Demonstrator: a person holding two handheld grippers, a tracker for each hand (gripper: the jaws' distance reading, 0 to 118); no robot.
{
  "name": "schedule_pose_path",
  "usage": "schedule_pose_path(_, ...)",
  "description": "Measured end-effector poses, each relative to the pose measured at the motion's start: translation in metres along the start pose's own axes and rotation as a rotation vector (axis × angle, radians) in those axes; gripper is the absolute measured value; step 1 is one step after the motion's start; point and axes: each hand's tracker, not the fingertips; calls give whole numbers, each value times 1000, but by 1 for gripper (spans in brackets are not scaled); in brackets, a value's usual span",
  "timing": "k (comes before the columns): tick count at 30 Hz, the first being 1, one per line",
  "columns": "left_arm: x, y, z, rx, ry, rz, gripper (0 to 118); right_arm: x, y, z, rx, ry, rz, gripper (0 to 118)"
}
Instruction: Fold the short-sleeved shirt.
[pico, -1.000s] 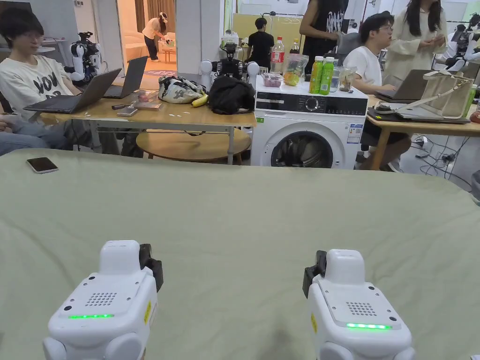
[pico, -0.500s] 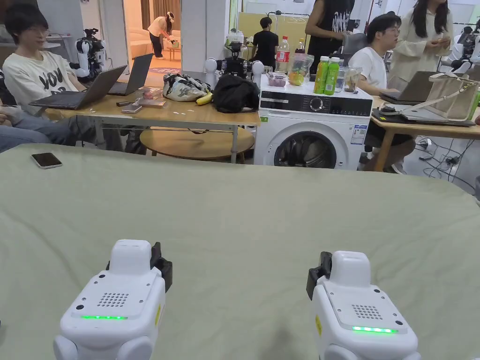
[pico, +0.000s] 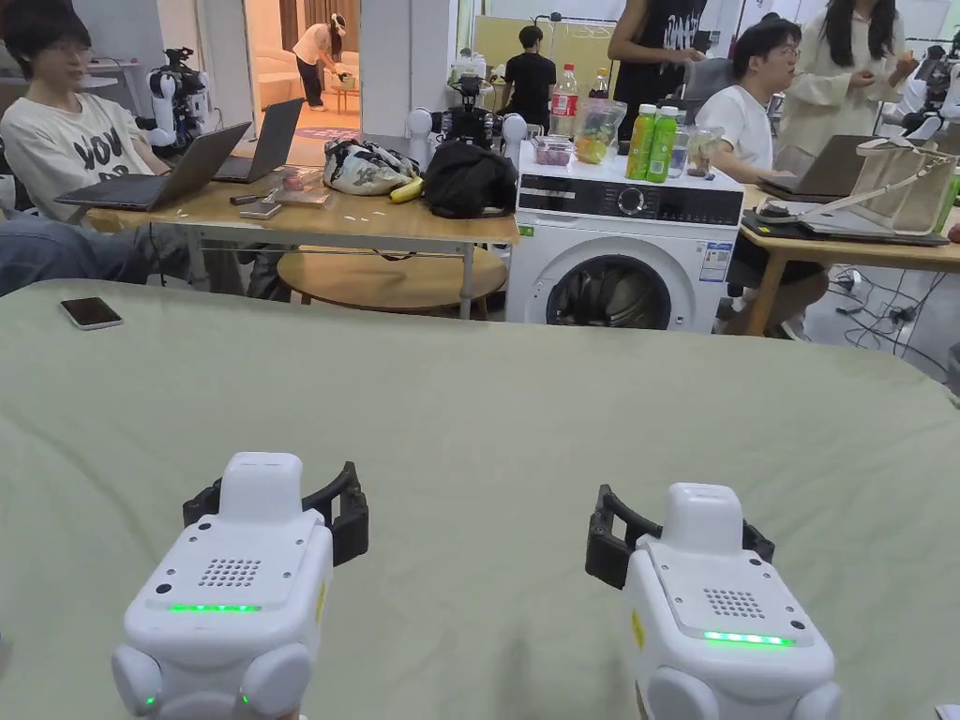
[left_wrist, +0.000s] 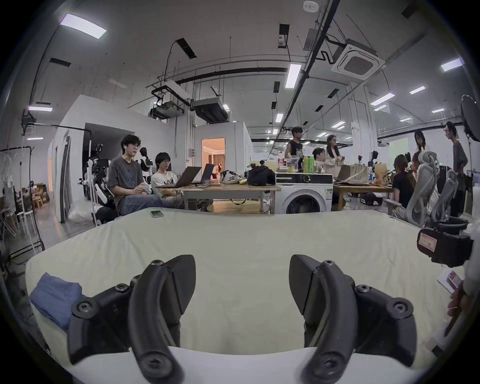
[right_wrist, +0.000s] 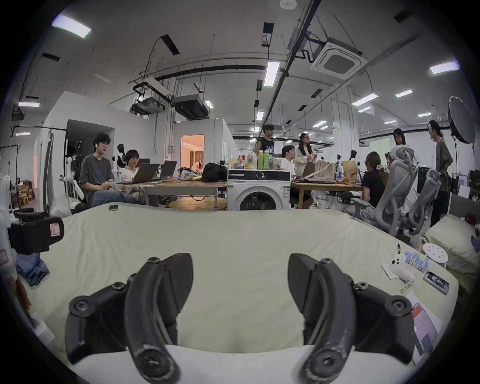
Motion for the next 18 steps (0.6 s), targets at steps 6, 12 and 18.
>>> schedule_pose_path(6, -6, -2, 0, 15, -16, 55, 75, 2, 4, 2, 16, 4, 1, 88)
schedule_pose_path(12, -9, -3, -1, 8, -12, 100, 80, 10, 6, 1, 18, 48, -48, 88)
schedule_pose_path(18, -17, 0, 0, 65, -13, 129, 81, 10, 7, 0, 53, -39, -29, 89)
